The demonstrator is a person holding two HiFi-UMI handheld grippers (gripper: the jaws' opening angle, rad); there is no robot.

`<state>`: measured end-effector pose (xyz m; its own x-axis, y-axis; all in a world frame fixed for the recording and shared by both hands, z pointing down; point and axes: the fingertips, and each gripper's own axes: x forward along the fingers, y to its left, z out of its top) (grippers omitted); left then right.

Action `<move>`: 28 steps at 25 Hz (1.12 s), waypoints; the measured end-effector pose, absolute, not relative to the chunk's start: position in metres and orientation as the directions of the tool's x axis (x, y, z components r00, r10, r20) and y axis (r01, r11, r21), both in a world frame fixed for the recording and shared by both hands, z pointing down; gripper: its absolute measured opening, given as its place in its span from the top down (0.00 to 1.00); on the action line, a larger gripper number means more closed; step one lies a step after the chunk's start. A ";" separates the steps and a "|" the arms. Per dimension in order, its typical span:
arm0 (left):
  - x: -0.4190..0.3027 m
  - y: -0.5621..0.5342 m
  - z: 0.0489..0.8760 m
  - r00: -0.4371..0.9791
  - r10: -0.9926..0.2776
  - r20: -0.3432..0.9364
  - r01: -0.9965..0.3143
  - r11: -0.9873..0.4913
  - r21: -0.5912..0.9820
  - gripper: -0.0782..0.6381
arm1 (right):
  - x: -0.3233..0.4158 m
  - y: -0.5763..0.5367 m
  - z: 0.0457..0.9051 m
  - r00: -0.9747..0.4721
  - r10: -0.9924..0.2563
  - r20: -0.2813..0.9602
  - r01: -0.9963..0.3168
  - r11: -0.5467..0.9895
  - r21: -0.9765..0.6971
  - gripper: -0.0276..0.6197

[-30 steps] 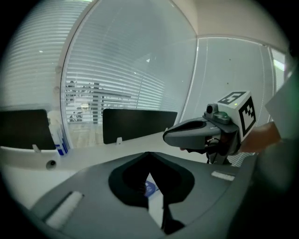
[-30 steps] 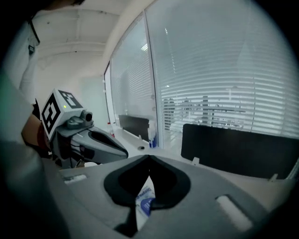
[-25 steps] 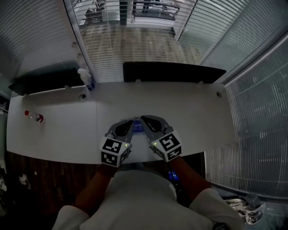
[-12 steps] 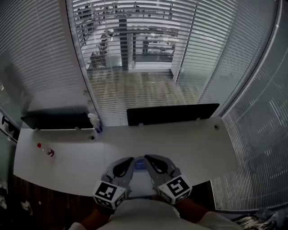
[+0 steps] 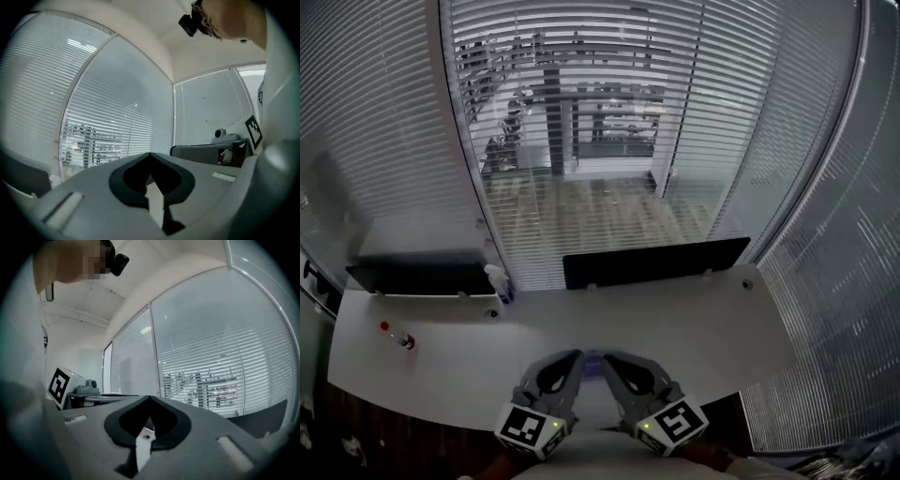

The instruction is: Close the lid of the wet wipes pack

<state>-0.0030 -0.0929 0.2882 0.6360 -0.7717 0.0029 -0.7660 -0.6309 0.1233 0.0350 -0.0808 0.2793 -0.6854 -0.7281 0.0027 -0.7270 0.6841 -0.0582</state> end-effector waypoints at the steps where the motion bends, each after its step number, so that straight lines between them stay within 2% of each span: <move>1: -0.001 -0.093 0.286 0.640 -0.768 0.000 -0.762 -0.635 0.125 0.89 | 0.035 -0.081 0.279 -0.685 -0.729 -0.001 -0.728 0.684 -0.056 0.95; 28: -0.003 -0.089 0.284 0.637 -0.769 0.041 -0.764 -0.624 0.162 0.89 | 0.031 -0.074 0.262 -0.698 -0.716 -0.016 -0.714 0.698 -0.064 0.96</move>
<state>-0.0027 -0.0889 0.2842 0.6374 -0.7694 0.0408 -0.7640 -0.6244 0.1624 0.0311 -0.0740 0.2619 -0.6981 -0.7158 -0.0157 -0.7137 0.6975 -0.0636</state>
